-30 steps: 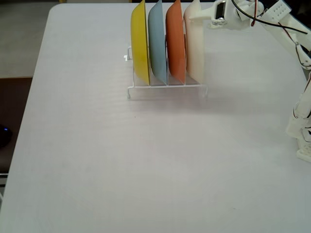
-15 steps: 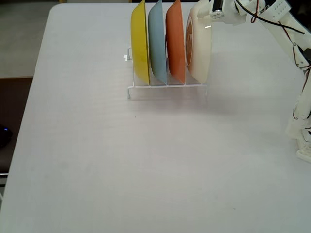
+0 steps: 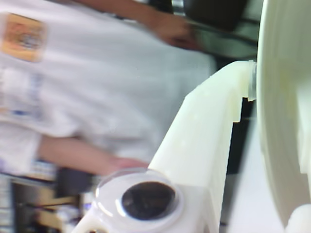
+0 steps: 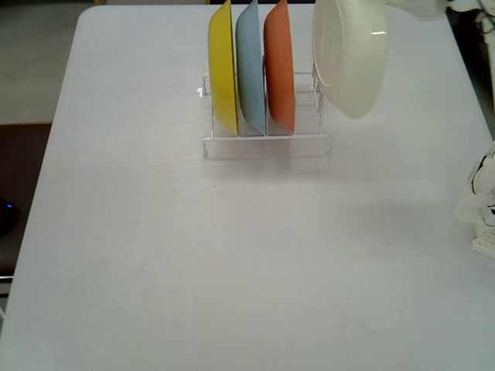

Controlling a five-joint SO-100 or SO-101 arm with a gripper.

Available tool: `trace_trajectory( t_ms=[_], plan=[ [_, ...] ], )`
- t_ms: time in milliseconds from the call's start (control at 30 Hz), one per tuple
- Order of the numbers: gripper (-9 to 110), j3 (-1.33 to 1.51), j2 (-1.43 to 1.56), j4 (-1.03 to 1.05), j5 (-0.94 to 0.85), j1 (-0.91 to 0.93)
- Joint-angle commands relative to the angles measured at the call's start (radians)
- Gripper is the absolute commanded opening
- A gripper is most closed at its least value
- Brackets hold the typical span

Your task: Would you please take all the plates for me?

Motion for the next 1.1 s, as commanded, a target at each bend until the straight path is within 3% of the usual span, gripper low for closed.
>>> trace_trajectory(
  t_ms=[0,233,533,767,1067],
  plan=[
    [-1,-0.051,0.14,0.012,0.067,-0.043],
    [-1,0.092,0.273,-0.117,0.247,-0.259],
    [-1,0.502,0.316,-0.721,0.362,-0.495],
    [-1,0.666,0.229,-1.135,0.387,-0.545],
    [-1,0.699,0.106,-1.344,0.433,-0.549]
  ],
)
